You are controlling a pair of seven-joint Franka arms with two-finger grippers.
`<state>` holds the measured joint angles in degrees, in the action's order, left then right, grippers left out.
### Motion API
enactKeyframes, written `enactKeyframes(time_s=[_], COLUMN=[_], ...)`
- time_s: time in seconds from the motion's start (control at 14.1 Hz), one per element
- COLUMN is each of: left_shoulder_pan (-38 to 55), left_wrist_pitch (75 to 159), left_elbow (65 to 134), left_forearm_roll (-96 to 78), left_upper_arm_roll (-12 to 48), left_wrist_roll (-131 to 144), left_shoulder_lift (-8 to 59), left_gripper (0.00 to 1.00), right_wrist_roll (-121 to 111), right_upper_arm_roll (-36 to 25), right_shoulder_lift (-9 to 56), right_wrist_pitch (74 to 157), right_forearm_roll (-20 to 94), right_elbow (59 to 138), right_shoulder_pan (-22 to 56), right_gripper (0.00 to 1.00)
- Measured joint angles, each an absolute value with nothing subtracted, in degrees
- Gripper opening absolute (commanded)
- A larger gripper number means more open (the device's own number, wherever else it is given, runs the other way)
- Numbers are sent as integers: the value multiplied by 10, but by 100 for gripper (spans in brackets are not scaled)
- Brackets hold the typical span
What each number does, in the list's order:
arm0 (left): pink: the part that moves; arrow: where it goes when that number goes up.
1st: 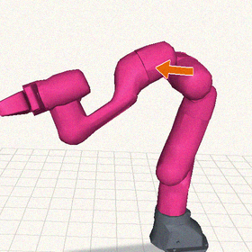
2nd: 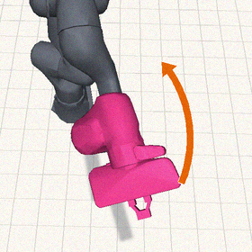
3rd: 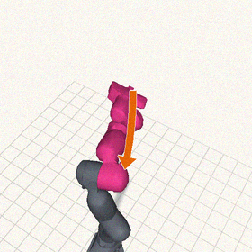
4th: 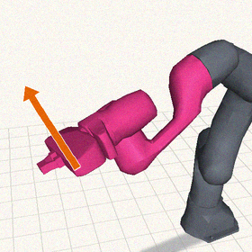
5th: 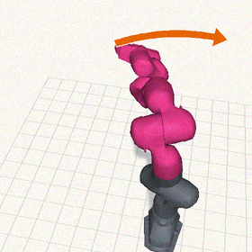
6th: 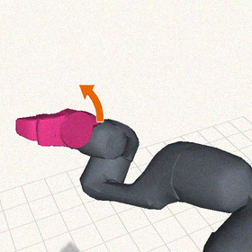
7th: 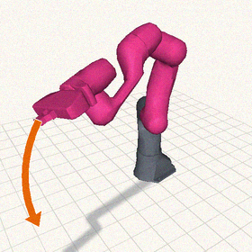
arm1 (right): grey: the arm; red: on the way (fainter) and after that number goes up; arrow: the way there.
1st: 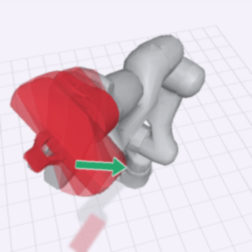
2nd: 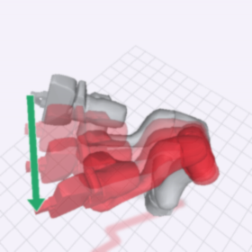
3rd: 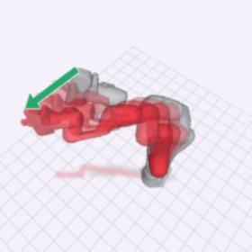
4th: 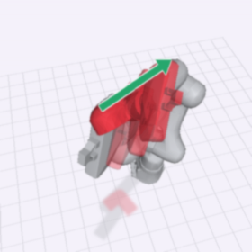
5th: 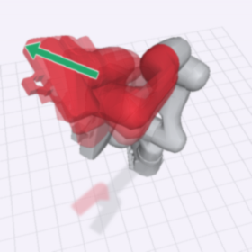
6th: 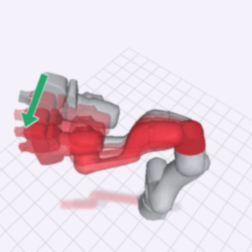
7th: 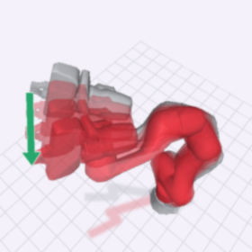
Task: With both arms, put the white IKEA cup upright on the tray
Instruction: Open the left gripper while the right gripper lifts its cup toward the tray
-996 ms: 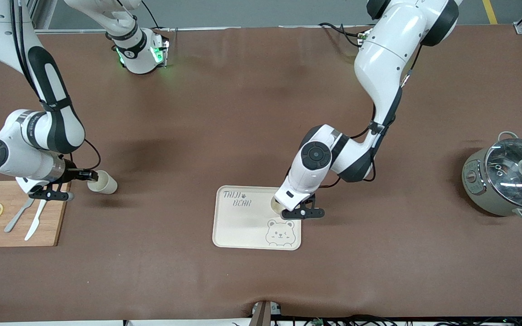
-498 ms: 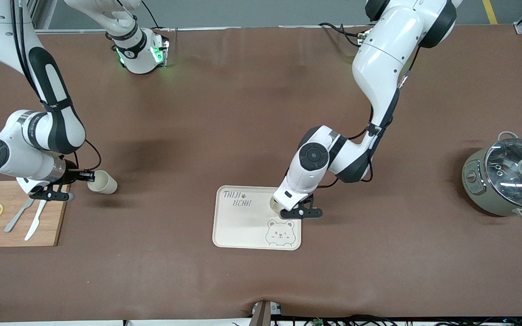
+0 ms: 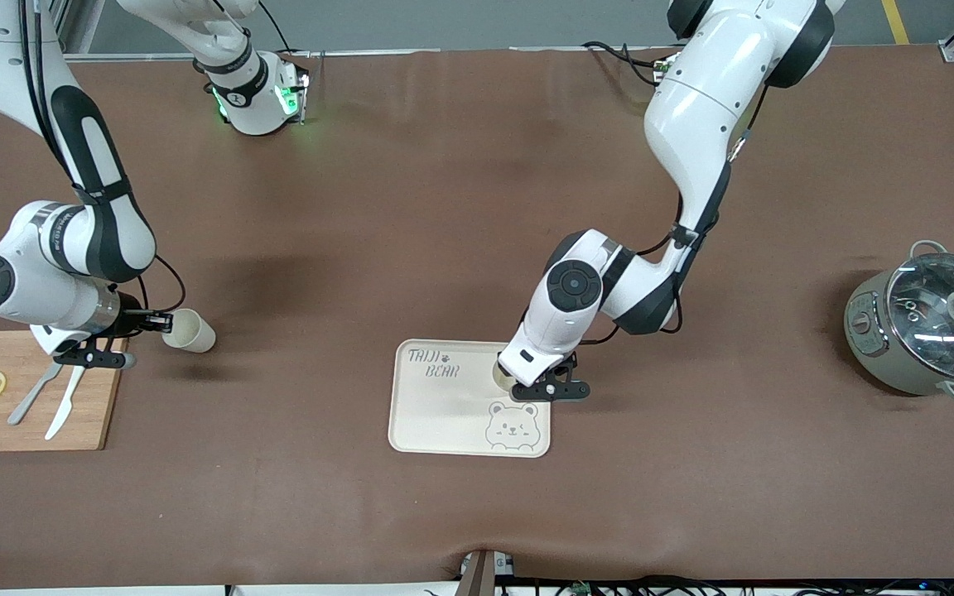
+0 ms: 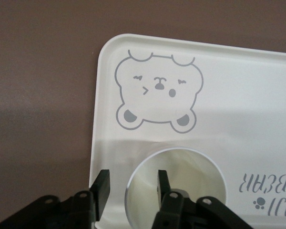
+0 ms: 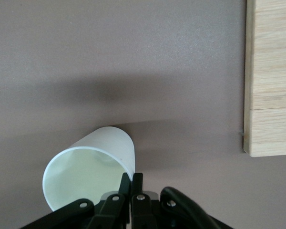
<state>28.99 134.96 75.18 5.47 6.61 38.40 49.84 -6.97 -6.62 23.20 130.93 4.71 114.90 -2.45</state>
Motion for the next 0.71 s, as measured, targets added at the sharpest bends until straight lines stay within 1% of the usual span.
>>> enactKeyframes(time_s=[0.14, 0.36, 0.5, 0.71], left_shoulder_pan=[290, 289, 288, 281], left_wrist_pitch=[1350, 1350, 1345, 1309], left_elbow=[750, 745, 742, 740], left_forearm_roll=[55, 55, 55, 55], left_upper_arm_roll=[65, 63, 62, 60], left_wrist_roll=[384, 384, 383, 367], left_shoulder_lift=[498, 495, 490, 477], left_gripper=[100, 100, 100, 100], right_wrist_roll=[-69, -56, -38, 13], right_upper_arm_roll=[-66, -66, -65, -63], right_shoulder_lift=[232, 232, 232, 232], right_wrist_pitch=[1297, 1237, 1220, 1178], right_forearm_roll=[47, 56, 60, 66], right_elbow=[1143, 1106, 1092, 1071], right_shoulder_pan=[-24, -23, -16, 6], right_gripper=[0, 0, 0, 0])
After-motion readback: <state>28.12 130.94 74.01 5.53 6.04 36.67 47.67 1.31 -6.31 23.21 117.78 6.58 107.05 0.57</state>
